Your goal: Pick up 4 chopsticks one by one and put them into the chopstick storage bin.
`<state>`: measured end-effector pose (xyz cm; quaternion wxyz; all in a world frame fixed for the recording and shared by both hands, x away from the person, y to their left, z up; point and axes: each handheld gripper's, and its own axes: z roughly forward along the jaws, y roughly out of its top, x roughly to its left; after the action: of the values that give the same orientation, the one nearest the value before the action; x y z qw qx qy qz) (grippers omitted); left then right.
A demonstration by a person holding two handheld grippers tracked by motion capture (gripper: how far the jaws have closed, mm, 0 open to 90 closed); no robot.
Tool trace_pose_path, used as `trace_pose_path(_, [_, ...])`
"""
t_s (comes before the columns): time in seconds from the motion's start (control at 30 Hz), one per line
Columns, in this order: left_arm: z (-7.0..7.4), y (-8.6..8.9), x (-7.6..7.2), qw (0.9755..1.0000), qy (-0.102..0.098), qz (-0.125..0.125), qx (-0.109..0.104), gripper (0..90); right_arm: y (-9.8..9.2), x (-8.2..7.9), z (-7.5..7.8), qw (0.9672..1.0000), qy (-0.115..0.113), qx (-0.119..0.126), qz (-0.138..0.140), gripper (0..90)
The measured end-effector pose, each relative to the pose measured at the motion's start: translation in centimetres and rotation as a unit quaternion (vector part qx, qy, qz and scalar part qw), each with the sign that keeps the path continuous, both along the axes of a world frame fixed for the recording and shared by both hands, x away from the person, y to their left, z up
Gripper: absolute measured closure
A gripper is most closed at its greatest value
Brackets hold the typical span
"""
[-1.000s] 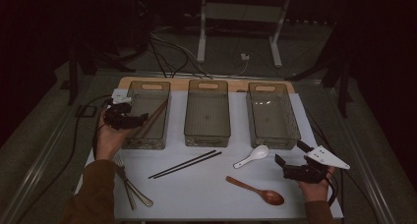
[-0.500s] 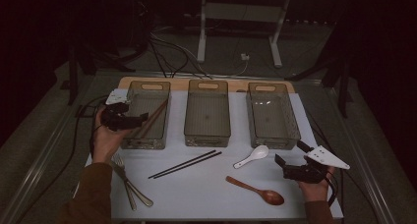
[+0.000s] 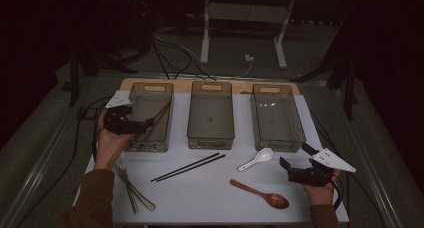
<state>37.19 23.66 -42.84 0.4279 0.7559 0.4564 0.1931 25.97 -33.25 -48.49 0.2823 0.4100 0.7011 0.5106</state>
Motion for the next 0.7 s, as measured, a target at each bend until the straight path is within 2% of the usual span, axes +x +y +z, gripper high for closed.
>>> trace_pose_path(0.07, [0.1, -0.2, -0.2, 0.9999, -0.001, -0.007, -0.011, 0.7, 0.0, 0.0, 0.0, 1.0000, 0.000, 0.001, 0.000, 0.2])
trace_pose_path(0.17, [0.2, -0.5, -0.5, 0.9997, -0.002, -0.020, -0.017, 0.7, 0.0, 0.0, 0.0, 1.0000, 0.000, 0.000, 0.001, 0.2])
trace_pose_path(0.3, [0.3, -1.3, -0.9, 0.9989, 0.007, -0.043, -0.017, 0.7, 0.0, 0.0, 0.0, 1.0000, 0.000, 0.000, 0.001, 0.2])
trace_pose_path(0.6, [0.6, -3.2, -2.3, 0.9967, -0.018, -0.078, -0.014, 0.7, 0.0, 0.0, 0.1, 1.0000, -0.001, 0.002, 0.002, 0.2])
trace_pose_path(0.7, [0.6, -3.7, -2.7, 0.9960, -0.025, -0.083, -0.022, 0.7, 0.0, 0.0, 0.1, 1.0000, -0.001, 0.002, 0.002, 0.2])
